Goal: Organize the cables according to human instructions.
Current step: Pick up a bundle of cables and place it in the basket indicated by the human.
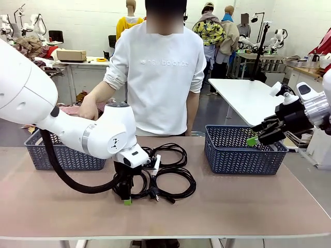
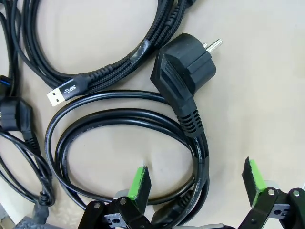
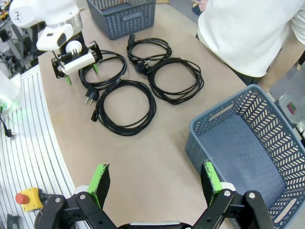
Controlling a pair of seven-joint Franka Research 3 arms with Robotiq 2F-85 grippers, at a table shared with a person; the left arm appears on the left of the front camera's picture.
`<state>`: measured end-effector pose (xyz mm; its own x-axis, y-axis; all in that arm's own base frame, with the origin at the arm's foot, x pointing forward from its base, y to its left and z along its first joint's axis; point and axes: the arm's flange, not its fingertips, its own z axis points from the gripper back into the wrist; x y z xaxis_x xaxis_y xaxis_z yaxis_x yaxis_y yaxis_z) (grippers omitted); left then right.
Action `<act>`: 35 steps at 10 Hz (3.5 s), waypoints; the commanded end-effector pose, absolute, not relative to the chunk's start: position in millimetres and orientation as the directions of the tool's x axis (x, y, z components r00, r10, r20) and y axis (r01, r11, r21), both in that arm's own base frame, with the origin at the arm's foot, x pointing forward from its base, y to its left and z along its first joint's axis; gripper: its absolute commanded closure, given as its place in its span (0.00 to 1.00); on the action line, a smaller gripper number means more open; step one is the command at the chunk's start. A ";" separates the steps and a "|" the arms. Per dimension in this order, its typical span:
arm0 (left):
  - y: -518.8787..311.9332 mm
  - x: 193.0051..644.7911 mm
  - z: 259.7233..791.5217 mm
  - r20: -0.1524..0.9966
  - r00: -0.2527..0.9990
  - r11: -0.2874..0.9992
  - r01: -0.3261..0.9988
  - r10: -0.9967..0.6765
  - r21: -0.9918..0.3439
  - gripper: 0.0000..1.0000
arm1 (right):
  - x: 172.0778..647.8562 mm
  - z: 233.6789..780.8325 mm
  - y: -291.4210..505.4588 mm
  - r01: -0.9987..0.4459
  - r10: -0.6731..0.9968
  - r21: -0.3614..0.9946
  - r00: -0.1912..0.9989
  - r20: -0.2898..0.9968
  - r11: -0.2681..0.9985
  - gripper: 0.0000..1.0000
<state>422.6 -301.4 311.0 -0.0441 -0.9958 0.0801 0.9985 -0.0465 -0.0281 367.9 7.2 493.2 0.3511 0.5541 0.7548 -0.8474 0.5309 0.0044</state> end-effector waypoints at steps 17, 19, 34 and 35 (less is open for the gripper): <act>-307.5 410.3 336.5 0.031 -0.054 -0.055 0.998 -0.998 -0.023 1.00 | 370.8 492.9 6.6 -0.857 0.549 -0.007 0.323 0.771 0.515 0.00; -309.8 410.5 362.5 0.036 -0.013 -0.011 0.998 -0.999 0.059 1.00 | 370.8 492.9 6.6 -0.857 0.549 -0.007 0.323 0.771 0.515 0.00; -105.0 529.6 510.4 0.155 0.270 0.302 0.919 -0.950 0.254 1.00 | 370.8 492.9 6.6 -0.857 0.549 -0.007 0.323 0.771 0.515 0.00; -97.7 540.2 505.0 0.157 0.303 0.334 0.910 -0.940 0.247 1.00 | 370.8 492.9 6.6 -0.857 0.549 -0.007 0.323 0.771 0.515 0.00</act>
